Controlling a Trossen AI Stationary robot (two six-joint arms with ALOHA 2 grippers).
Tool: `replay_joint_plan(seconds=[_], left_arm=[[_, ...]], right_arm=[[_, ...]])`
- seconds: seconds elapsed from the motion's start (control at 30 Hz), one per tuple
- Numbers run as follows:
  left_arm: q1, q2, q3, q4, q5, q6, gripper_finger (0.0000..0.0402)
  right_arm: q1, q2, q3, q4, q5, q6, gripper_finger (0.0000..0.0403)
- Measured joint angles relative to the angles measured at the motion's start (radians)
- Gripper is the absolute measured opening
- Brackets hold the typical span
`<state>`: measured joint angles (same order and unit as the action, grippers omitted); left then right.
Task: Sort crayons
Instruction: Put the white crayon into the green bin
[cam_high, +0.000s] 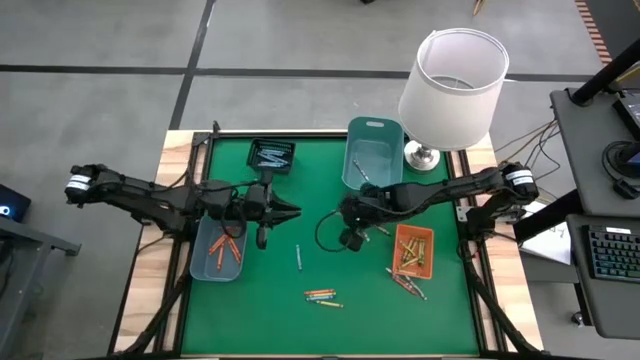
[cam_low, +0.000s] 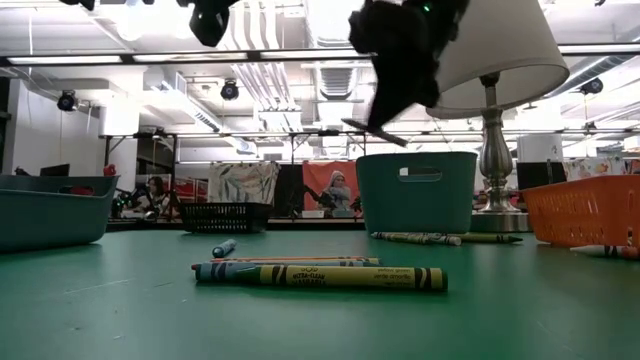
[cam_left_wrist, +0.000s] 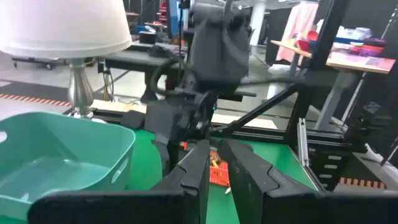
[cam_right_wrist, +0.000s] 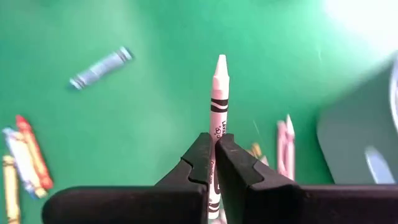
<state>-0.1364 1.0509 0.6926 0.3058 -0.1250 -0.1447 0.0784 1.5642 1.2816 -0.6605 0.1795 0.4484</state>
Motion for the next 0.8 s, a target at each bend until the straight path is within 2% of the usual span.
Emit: replay_joint_plan(seconds=[0.27, 0.33, 0.47, 0.6, 0.8], left_arm=[[-0.08, 0.019, -0.001, 0.024, -0.026, -0.026, 0.0039], [-0.103, 0.019, -0.001, 0.031, -0.053, -0.03, 0.0039], [-0.151, 0.019, -0.001, 0.034, -0.141, -0.029, 0.0039], [-0.182, 0.019, -0.001, 0.035, -0.187, -0.029, 0.0039], [-0.19, 0.019, -0.001, 0.045, -0.191, -0.029, 0.0039]], right_arm=[[-0.032, -0.005, 0.001, 0.221, 0.008, -0.182, 0.0009], [-0.06, -0.005, 0.013, 0.221, 0.059, -0.206, 0.0009], [-0.136, -0.005, 0.051, 0.162, 0.158, -0.264, 0.0009], [-0.242, -0.004, 0.086, 0.062, 0.162, -0.351, 0.0009], [-0.413, 0.003, 0.099, -0.075, 0.156, -0.472, 0.0009]])
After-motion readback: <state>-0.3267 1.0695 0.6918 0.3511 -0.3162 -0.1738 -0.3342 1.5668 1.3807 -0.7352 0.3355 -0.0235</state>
